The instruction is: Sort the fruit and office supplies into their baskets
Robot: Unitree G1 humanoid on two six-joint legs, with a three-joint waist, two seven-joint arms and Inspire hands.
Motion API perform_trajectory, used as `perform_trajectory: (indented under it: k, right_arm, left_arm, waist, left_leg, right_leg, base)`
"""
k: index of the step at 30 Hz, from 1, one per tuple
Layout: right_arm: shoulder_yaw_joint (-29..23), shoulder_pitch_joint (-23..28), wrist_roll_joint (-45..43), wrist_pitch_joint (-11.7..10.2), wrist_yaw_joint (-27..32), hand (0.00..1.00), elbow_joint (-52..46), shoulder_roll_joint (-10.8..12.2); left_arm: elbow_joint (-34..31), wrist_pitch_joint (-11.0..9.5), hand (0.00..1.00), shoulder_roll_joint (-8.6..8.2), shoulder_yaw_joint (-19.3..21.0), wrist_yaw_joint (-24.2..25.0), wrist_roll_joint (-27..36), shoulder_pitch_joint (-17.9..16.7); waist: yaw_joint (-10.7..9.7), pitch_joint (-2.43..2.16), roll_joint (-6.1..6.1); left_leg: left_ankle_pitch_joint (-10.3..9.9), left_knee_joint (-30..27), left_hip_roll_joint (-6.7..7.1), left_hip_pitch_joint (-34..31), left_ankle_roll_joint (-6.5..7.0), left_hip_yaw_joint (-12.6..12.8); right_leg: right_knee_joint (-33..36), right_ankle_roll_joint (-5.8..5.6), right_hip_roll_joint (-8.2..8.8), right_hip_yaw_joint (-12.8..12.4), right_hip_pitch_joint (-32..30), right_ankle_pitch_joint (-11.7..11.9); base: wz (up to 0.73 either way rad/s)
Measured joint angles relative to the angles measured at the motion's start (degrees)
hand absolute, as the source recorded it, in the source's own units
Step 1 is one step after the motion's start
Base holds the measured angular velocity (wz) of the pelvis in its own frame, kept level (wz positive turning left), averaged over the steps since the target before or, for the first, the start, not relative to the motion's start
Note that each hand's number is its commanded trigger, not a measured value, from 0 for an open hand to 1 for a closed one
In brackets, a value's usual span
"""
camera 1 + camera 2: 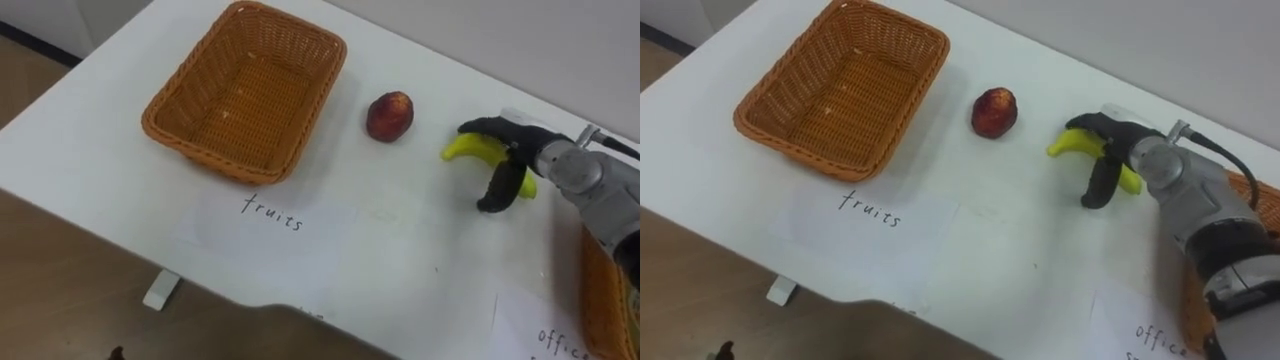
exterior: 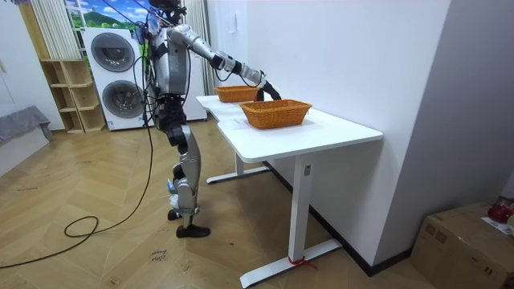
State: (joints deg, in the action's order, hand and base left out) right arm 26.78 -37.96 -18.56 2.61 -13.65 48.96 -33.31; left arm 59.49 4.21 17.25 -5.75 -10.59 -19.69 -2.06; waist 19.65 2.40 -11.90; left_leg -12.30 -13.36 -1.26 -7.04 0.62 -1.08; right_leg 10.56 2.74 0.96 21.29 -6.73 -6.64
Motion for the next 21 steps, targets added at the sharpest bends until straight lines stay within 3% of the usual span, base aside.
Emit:
perform_trajectory:
  k: [6,21]
  right_arm:
    - [0.00,0.21,-1.14,1.22,3.13,1.00,0.15,-0.70]
    - [0.09,1.37,3.75,1.04,3.99,1.00,1.31,-0.71]
  left_arm:
    - [-0.03,-0.02,0.00,0.00,-0.07,0.00,0.02,0.29]
    - [0.20,-0.61,0.00,-0.03,-0.15,-0.18,0.02,0.49]
  waist:
    - [1.48,0.16,0.97]
    - [0.67,-0.30,0.17]
  left_leg:
    - [0.01,-0.15,0.02,-0.37,-0.02,-0.30]
    - [0.05,-0.27,-0.08,-0.19,-0.06,-0.27]
  right_leg:
    - [-0.02,0.09,-0.01,0.43,-0.22,0.05]
    - [-0.12,0.09,0.24,0.75,-0.18,0.05]
  base:
    - [0.03]
    - [0.01]
